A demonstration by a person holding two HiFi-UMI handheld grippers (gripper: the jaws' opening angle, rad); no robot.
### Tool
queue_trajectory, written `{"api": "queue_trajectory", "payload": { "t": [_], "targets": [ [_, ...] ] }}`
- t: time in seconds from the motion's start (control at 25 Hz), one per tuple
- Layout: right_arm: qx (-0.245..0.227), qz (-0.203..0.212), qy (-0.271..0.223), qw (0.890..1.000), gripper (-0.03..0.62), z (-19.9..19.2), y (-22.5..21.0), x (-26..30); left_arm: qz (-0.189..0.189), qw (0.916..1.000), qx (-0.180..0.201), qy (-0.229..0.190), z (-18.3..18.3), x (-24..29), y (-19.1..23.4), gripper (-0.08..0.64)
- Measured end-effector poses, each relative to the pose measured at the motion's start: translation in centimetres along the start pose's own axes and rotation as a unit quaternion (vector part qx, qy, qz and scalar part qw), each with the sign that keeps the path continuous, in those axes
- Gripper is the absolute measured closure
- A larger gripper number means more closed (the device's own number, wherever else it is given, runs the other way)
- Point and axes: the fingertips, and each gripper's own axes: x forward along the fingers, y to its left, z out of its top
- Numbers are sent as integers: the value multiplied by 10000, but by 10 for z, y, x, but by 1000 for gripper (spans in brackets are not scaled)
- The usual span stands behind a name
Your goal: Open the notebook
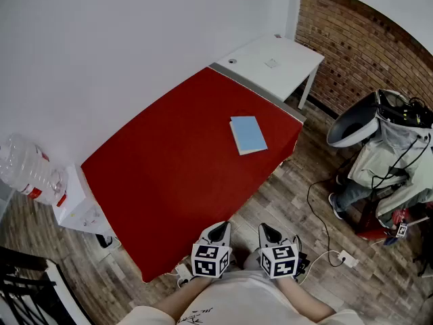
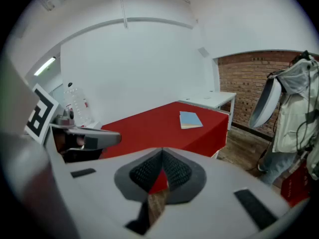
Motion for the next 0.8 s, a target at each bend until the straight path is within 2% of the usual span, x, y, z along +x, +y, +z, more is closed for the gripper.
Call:
{"api": "queue_trajectory", "payload": {
  "t": [0.2, 0.44, 0.64, 0.8],
  "targets": [
    [11, 40, 13, 10000, 586, 6, -2, 14, 30, 10000, -69, 9, 4, 8, 11, 552],
    [47, 183, 26, 9998, 586, 24, -24, 51, 158, 9998, -108, 17, 25, 48, 26, 554],
    [-106, 401, 32, 9991, 586, 61, -59, 98, 357, 9991, -217, 28, 54, 98, 40, 554],
    [-223, 584, 17, 9980, 586, 104, -100, 133, 506, 9983, -298, -19, 91, 150, 41, 552]
  ]
}}
